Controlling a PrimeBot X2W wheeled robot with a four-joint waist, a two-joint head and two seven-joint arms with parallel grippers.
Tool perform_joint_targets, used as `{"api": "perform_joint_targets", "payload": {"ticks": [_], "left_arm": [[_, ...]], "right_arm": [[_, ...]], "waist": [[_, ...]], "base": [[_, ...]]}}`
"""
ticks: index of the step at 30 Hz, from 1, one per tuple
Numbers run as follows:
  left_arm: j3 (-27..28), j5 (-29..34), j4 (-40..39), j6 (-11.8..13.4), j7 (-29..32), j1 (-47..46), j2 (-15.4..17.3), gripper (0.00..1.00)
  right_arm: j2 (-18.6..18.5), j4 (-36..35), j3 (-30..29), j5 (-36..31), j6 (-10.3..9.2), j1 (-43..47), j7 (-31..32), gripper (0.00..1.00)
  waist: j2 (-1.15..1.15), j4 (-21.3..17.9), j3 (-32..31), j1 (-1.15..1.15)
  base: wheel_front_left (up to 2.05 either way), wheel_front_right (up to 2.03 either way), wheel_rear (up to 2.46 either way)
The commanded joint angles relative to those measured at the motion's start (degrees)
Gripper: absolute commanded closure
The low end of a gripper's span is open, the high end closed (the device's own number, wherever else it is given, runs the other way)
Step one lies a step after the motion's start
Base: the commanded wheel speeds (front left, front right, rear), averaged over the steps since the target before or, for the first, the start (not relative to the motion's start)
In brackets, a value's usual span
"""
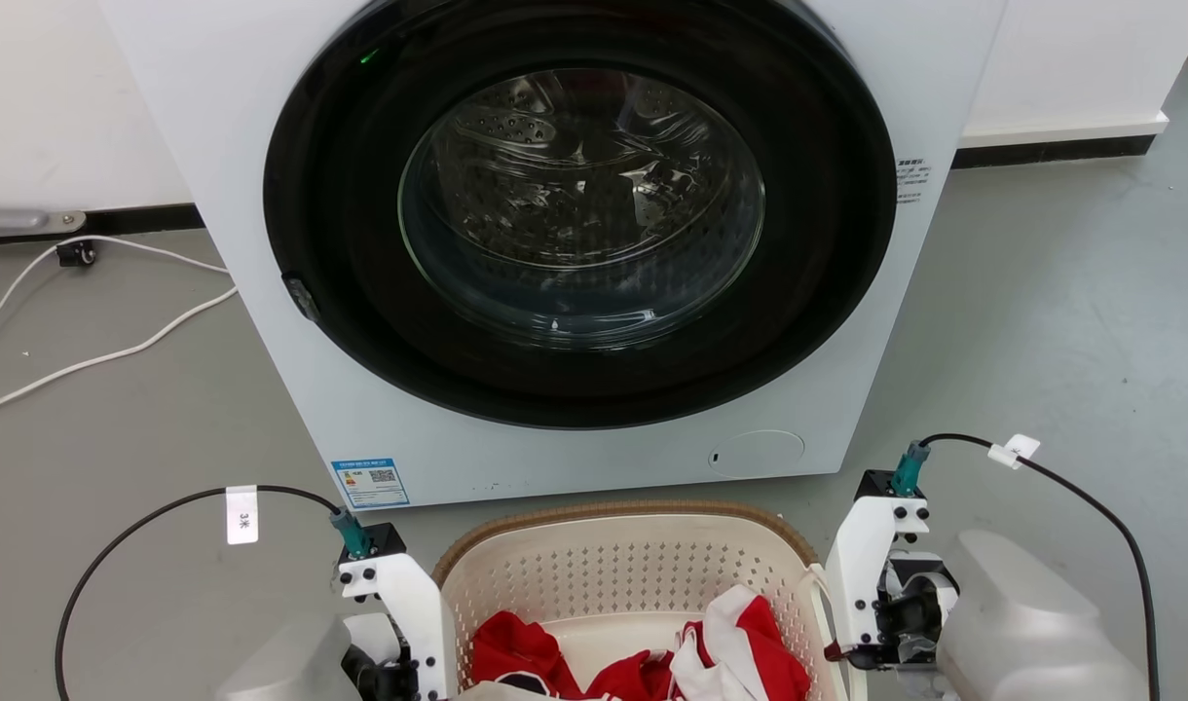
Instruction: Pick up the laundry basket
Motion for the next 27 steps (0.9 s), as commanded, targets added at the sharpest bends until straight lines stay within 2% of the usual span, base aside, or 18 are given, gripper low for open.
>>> {"api": "perform_joint_targets", "payload": {"ticks": [1, 27], "left_arm": [[-0.01, -0.66, -0.66, -0.64, -0.26, -1.00, -1.40, 1.00], [-1.05, -1.82, 0.04, -0.64, -0.65, -0.85, -1.45, 1.00]], "right_arm": [[1.47, -0.40, -0.33, -0.18, 0.23, 0.68, 0.31, 1.00], [1.77, -0.40, -3.06, -2.53, 0.23, 0.89, 0.74, 1.00]], "waist": [[0.00, 0.04, 0.01, 0.00], [0.00, -0.27, 0.10, 0.00]], "base": [[0.00, 0.00, 0.00], [0.00, 0.00, 0.00]]}}
